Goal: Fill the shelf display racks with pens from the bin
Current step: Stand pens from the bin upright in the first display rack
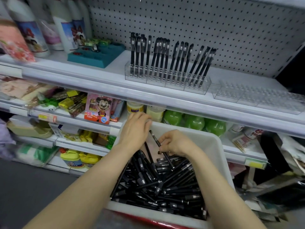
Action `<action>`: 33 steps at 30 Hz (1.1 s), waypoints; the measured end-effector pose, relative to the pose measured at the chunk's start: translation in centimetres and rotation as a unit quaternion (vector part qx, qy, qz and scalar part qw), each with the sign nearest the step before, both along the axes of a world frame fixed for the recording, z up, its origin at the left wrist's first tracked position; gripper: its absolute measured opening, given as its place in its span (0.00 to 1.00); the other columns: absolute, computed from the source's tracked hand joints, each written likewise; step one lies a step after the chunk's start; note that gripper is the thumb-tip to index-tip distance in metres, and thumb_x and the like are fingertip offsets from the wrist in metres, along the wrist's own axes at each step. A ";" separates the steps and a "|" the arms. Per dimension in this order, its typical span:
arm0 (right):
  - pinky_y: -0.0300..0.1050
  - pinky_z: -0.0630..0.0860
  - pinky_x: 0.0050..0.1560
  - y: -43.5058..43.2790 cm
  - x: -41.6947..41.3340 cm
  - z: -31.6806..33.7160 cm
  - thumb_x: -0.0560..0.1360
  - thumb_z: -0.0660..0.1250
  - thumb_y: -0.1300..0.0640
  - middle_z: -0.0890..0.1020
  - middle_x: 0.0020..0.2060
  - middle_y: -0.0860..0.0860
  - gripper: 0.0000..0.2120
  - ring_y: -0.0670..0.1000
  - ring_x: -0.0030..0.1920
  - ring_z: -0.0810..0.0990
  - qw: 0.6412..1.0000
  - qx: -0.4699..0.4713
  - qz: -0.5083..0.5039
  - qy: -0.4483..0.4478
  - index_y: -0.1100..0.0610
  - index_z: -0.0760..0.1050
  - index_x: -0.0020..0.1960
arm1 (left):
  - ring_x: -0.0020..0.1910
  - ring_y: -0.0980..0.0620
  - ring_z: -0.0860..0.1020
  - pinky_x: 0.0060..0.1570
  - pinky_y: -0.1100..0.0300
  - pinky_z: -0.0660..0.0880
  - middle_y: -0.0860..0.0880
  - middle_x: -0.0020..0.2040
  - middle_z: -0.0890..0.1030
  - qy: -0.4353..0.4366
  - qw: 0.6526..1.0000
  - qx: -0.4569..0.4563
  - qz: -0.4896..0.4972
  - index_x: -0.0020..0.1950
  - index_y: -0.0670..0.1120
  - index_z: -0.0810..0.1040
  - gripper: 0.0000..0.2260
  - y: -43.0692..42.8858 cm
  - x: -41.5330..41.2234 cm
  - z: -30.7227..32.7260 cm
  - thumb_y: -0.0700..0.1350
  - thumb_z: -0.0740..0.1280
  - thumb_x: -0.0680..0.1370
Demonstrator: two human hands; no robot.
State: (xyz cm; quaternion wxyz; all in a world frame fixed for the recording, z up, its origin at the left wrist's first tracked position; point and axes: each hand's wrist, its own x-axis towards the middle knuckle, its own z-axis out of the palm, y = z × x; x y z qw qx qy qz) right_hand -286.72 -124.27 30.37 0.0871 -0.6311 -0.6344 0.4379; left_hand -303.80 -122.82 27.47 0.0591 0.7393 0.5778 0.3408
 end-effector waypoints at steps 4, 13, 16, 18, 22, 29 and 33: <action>0.41 0.80 0.42 0.4 2.7 5.0 0.73 0.71 0.67 0.84 0.39 0.55 0.07 0.50 0.38 0.81 0.998 0.014 0.011 0.067 0.61 0.79 0.51 | 0.61 0.52 0.72 0.58 0.64 0.64 0.50 0.60 0.76 -0.097 0.995 0.015 0.008 0.64 0.48 0.77 0.12 0.3 -0.6 2.1 0.43 0.62 0.81; 0.43 0.80 0.42 4.8 1.0 14.3 0.77 0.69 0.58 0.83 0.39 0.54 0.05 0.50 0.40 0.81 0.952 0.257 -0.060 0.154 0.59 0.79 0.45 | 0.66 0.49 0.67 0.63 0.53 0.68 0.48 0.67 0.72 -0.001 0.994 0.097 0.046 0.70 0.46 0.72 0.19 5.7 -3.1 9.8 0.37 0.63 0.79; 0.47 0.82 0.45 7.4 -0.7 16.0 0.77 0.69 0.57 0.83 0.37 0.53 0.05 0.50 0.37 0.83 0.924 0.348 -0.075 0.139 0.58 0.79 0.44 | 0.66 0.47 0.67 0.61 0.51 0.71 0.47 0.67 0.71 0.069 0.991 0.097 0.053 0.71 0.44 0.71 0.22 8.0 -3.7 10.9 0.33 0.63 0.77; 0.45 0.82 0.44 8.9 -2.1 16.8 0.77 0.69 0.57 0.84 0.36 0.52 0.05 0.48 0.36 0.84 0.905 0.399 -0.081 0.123 0.58 0.79 0.45 | 0.66 0.46 0.67 0.59 0.51 0.72 0.46 0.66 0.72 0.093 0.990 0.088 0.058 0.70 0.44 0.72 0.23 9.3 -4.1 11.0 0.31 0.63 0.76; 0.45 0.82 0.48 11.8 -4.4 17.0 0.78 0.68 0.56 0.84 0.36 0.50 0.02 0.46 0.36 0.84 0.880 0.455 -0.090 0.105 0.54 0.78 0.47 | 0.63 0.46 0.69 0.55 0.52 0.73 0.47 0.64 0.73 0.091 0.990 0.082 0.064 0.68 0.45 0.73 0.25 10.5 -4.6 10.5 0.27 0.64 0.73; 0.48 0.81 0.51 15.5 -6.5 15.4 0.79 0.67 0.56 0.83 0.41 0.52 0.04 0.53 0.44 0.84 0.884 0.446 -0.088 0.105 0.56 0.77 0.51 | 0.61 0.44 0.68 0.57 0.54 0.69 0.44 0.63 0.71 0.081 0.992 0.090 0.038 0.68 0.42 0.72 0.28 9.9 -4.4 10.5 0.24 0.63 0.70; 0.52 0.80 0.54 16.9 -7.2 14.3 0.78 0.67 0.56 0.84 0.41 0.54 0.04 0.57 0.49 0.83 0.899 0.416 -0.093 0.097 0.54 0.77 0.52 | 0.62 0.45 0.67 0.58 0.54 0.70 0.44 0.63 0.70 0.085 0.991 0.091 0.042 0.68 0.42 0.71 0.30 9.8 -4.3 10.3 0.24 0.63 0.68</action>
